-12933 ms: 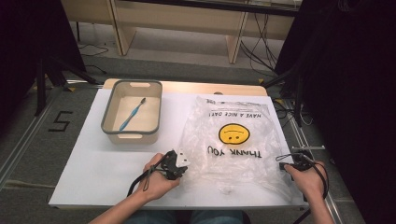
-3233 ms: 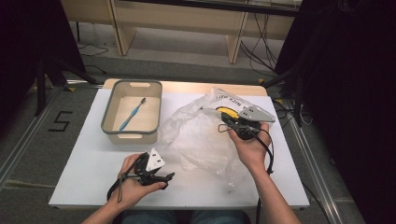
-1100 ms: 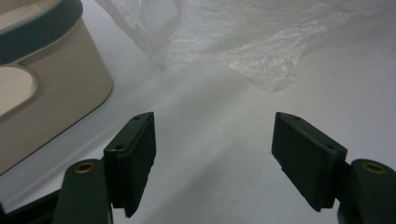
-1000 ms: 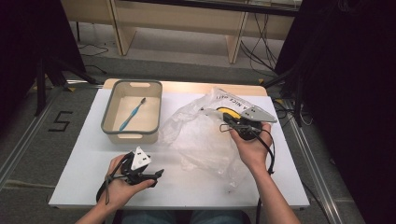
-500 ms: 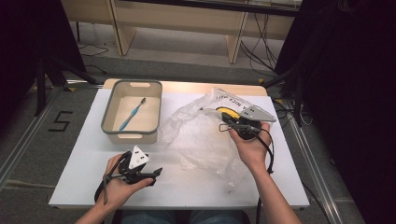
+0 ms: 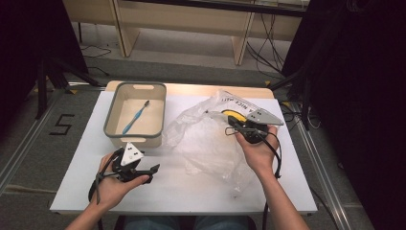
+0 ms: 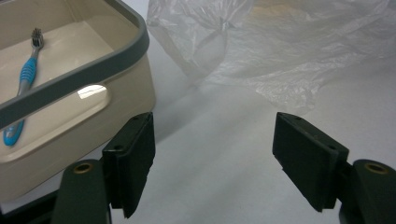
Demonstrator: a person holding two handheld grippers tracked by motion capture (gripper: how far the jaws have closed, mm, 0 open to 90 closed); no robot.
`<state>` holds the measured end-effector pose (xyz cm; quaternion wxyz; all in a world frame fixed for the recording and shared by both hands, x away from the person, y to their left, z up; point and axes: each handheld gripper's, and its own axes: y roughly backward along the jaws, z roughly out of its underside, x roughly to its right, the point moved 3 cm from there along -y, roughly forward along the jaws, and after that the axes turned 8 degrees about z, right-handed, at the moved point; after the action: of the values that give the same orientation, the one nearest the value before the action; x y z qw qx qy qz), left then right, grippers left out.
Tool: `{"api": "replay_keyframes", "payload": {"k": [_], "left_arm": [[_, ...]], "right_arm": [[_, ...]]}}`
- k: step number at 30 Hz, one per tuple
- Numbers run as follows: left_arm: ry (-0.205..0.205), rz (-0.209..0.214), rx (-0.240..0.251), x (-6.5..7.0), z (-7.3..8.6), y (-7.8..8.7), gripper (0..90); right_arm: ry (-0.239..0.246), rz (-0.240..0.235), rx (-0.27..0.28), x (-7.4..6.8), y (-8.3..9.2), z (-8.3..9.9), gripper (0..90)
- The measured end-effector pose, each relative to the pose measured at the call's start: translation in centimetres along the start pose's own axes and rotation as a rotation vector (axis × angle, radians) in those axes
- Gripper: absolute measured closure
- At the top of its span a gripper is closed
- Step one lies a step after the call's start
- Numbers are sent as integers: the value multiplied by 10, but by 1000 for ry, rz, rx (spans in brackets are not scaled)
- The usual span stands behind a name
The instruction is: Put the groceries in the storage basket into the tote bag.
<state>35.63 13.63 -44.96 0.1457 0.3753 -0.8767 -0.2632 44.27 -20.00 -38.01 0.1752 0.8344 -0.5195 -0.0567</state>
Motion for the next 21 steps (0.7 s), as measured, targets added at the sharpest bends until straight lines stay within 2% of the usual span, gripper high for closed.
{"api": "replay_keyframes", "payload": {"k": [7, 12, 21], "left_arm": [[20, -31, 27, -18, -15, 11, 293], [35, -44, 43, -32, -24, 12, 293], [44, -78, 36, -62, -47, 11, 288]], "right_arm": [[5, -3, -4, -2, -1, 1, 900], [4, -2, -5, -2, 0, 1, 900], [2, 0, -11, 0, 0, 3, 900]]}}
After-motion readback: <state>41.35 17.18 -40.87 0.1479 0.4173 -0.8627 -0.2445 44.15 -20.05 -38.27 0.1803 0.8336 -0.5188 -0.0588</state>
